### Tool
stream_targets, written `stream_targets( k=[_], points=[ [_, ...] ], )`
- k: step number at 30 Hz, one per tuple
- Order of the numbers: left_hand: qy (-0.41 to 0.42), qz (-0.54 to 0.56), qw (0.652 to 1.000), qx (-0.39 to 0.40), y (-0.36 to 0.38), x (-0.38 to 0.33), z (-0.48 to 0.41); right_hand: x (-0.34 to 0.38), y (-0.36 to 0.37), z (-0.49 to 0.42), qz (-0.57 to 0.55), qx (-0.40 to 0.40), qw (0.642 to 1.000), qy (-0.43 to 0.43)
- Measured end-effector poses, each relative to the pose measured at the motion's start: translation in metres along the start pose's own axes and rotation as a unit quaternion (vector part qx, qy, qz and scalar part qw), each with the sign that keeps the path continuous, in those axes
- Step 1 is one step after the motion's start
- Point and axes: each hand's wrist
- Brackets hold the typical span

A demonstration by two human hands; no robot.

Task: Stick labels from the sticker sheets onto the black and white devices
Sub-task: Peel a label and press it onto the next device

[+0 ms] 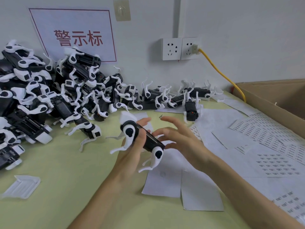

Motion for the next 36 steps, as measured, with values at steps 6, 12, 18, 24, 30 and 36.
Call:
stream_targets(
  k=[6,12,18,24,30,36],
  points=[
    [0.007,0.052,0.998,-0.039,-0.017,0.028,0.005,-0.002,0.012,0.003,0.051,0.074,0.996,0.014],
    [0.017,0.059,0.998,-0.026,-0.018,0.038,0.001,-0.006,0.008,0.000,0.003,0.042,0.999,-0.012],
    [-0.060,-0.059,0.994,0.076,-0.018,0.040,0.006,-0.005,-0.001,-0.007,-0.147,-0.066,0.987,-0.025],
    [0.004,-0.295,0.955,0.014,-0.019,0.047,-0.001,0.001,-0.012,-0.009,-0.217,-0.111,0.970,-0.024],
    [-0.108,0.110,0.988,-0.031,-0.034,0.032,-0.010,0.005,-0.017,-0.005,-0.238,-0.066,0.969,-0.010],
    [-0.185,0.094,0.970,0.130,-0.024,0.030,-0.003,0.002,-0.010,-0.004,-0.100,-0.016,0.995,-0.003]
  ],
)
Point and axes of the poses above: each hand's wrist, its own z-axis away from the middle knuckle, its own y-axis out of the palm, x = y × z, and after that the axes turned 6 degrees about y, right-handed
